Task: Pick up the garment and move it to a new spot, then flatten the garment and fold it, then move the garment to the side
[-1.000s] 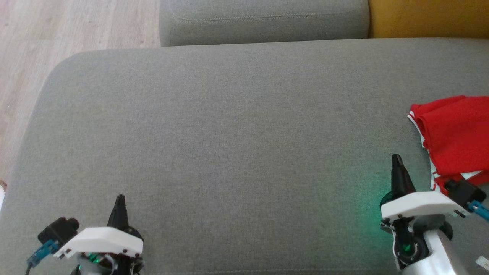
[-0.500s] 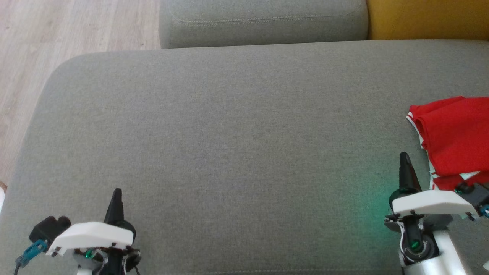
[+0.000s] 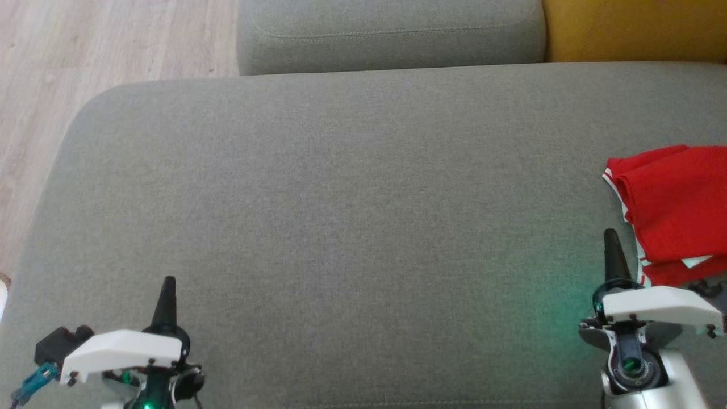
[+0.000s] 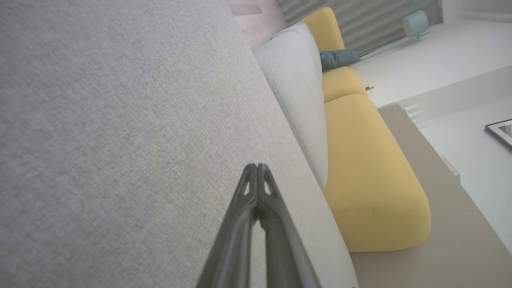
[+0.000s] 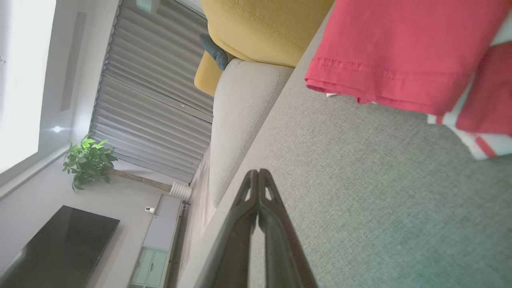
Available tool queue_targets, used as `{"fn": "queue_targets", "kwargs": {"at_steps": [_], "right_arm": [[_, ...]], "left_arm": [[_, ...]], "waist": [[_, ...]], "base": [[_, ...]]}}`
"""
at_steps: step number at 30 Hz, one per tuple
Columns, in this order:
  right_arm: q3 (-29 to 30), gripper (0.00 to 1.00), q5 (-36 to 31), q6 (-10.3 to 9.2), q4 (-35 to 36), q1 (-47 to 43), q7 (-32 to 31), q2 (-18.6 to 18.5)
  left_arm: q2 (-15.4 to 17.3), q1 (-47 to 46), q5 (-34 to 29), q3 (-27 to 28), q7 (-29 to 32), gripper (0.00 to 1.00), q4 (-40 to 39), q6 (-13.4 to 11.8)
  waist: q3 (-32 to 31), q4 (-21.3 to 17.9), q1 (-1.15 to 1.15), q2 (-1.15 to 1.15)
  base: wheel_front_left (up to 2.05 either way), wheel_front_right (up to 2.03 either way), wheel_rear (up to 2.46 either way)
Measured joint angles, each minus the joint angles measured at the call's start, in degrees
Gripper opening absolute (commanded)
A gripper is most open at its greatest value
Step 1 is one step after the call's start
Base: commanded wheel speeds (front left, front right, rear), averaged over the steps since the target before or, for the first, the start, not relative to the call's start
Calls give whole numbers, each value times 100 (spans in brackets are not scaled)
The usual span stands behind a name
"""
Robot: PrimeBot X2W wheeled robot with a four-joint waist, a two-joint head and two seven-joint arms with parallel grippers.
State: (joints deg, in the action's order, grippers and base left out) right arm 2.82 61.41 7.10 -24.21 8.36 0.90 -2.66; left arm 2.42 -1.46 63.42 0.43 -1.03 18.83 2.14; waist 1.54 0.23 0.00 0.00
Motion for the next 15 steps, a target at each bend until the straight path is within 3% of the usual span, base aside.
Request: {"fn": "queue_targets", "kwargs": {"at_steps": [15], "right_arm": [[163, 0, 1031, 0, 263, -96, -243, 1]], "left_arm": [[0, -38, 975, 101, 246, 0, -69, 149]], "waist": [[-47, -8, 0, 0]], "base": [[0, 0, 0]]}}
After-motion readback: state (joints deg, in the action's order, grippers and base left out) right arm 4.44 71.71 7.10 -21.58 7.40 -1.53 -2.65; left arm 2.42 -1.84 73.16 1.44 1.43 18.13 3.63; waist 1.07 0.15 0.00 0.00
